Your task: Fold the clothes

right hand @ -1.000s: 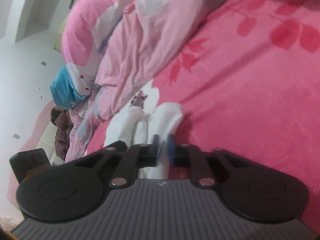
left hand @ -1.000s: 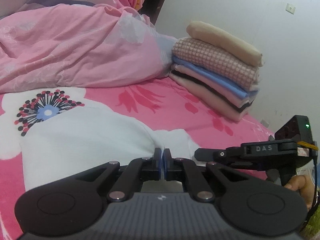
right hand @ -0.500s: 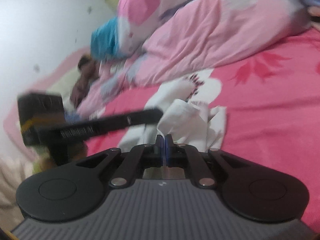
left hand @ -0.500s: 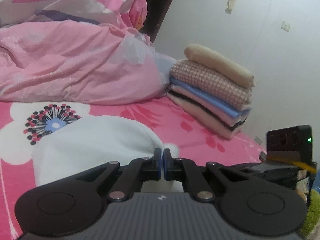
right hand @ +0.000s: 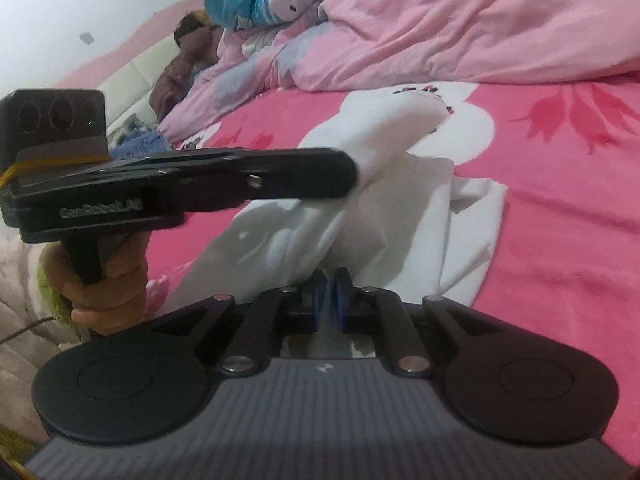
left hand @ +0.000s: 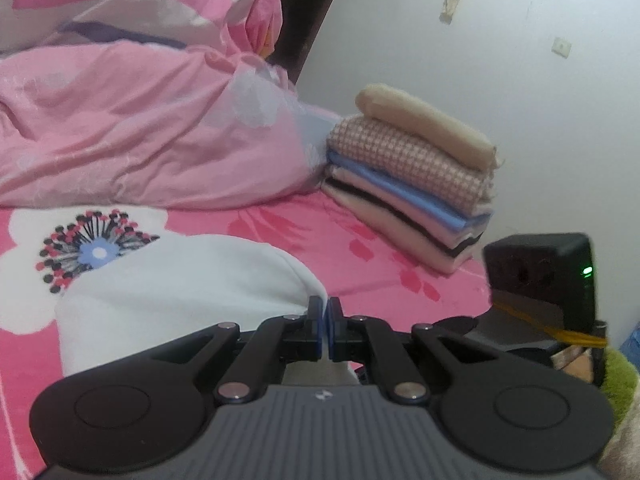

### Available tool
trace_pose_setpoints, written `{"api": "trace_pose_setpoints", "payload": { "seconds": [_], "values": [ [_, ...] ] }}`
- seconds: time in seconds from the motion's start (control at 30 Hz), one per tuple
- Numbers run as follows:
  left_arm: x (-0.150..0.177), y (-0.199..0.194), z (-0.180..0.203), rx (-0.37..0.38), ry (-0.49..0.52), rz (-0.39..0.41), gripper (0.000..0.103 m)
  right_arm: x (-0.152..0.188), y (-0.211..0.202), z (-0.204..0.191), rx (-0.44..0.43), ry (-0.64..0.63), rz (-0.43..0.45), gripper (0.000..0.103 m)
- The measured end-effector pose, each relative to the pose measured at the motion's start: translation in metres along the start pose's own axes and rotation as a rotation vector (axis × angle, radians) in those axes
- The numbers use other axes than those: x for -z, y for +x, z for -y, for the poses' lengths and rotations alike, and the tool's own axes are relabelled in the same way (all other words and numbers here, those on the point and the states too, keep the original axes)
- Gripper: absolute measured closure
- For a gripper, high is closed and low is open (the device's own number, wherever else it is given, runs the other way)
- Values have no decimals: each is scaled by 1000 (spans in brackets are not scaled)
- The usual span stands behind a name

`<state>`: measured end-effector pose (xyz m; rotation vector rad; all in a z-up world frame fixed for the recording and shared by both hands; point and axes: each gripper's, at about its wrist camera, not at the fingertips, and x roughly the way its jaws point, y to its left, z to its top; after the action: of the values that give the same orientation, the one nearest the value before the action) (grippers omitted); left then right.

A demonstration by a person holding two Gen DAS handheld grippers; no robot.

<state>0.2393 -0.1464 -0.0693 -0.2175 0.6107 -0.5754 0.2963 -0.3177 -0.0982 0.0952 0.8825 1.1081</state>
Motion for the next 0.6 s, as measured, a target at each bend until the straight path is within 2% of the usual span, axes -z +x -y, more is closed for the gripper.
{"api": "trace_pose_setpoints", "payload": {
  "seconds": [0.1, 0.17, 0.3, 0.37, 0.47, 0.5, 0.53, 0.57, 0.6],
  "values": [
    [1, 15, -7, -5, -37, -43, 100, 4, -20, 3, 16, 17, 41, 83],
    [2, 19, -11, 0, -55, -54, 100, 13, -46, 9, 21, 53, 113, 74],
    [3, 26, -15, 4, -70, -71, 99, 44, -99, 29, -17, 212, 294, 71],
    [4, 30, -16, 0, -73, -85, 99, 61, -113, 36, -32, 289, 357, 70],
    [6, 36, -16, 0, -72, -102, 97, 86, -116, 35, -68, 374, 395, 68],
    [7, 37, -16, -1, -73, -108, 96, 94, -117, 33, -78, 395, 404, 63],
    [8, 39, -17, 0, -77, -113, 92, 102, -117, 30, -83, 413, 408, 50],
    [8, 40, -17, 3, -80, -117, 87, 108, -118, 26, -73, 425, 408, 44],
    [8, 40, -18, 7, -84, -120, 85, 114, -117, 21, -54, 432, 408, 44]
  ]
}}
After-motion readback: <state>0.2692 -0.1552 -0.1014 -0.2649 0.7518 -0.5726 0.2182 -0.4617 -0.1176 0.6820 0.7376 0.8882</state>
